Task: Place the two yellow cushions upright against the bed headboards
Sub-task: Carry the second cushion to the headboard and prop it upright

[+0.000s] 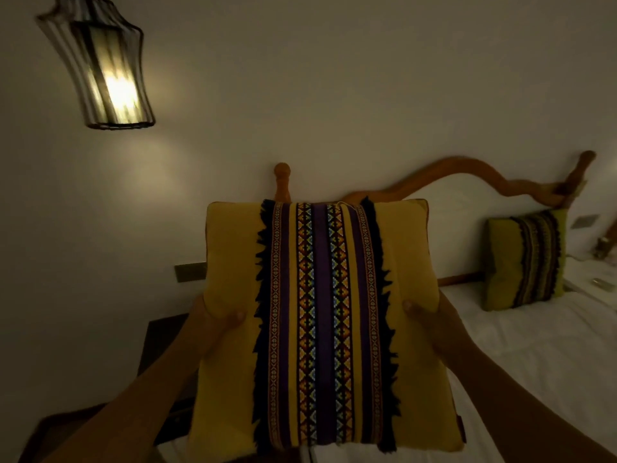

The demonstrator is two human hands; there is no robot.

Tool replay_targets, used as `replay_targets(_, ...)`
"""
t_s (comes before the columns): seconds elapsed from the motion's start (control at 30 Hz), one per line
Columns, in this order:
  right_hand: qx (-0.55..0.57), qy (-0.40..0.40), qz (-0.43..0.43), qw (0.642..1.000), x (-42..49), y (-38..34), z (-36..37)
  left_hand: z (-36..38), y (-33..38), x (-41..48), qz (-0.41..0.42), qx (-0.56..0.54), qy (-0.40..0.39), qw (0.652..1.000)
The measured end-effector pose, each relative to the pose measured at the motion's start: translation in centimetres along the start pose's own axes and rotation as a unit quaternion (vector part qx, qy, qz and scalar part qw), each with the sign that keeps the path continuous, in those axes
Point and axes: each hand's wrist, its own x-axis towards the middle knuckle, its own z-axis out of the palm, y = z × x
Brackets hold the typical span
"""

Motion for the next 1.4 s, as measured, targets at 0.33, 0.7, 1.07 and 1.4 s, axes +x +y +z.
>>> replay_targets(0.33, -0.033, 0.059, 0.040, 0.997, 12.4, 0.3, 2.4, 1.2, 1.7, 17.6, -0.022, 0.028, -0.083, 0.996)
replay_targets(0.7, -0.043, 0.057, 0.069, 0.995, 18.3, 2.1, -2.6, 7.7, 3.0, 20.6, -0.015, -0.034, -0.075, 0.996)
replay_targets(1.07, -0.068, 0.054, 0.091, 0.992, 24.0, 5.7, -8.5, 16.5, 1.4, 22.4, -0.064, -0.057, -0.059, 0.995)
replay_targets(1.4, -0.092, 0.056, 0.185, 0.977, 34.0, 13.4, -10.7, 23.3, -6.0, 29.8, -0.149, -0.108, -0.068, 0.981)
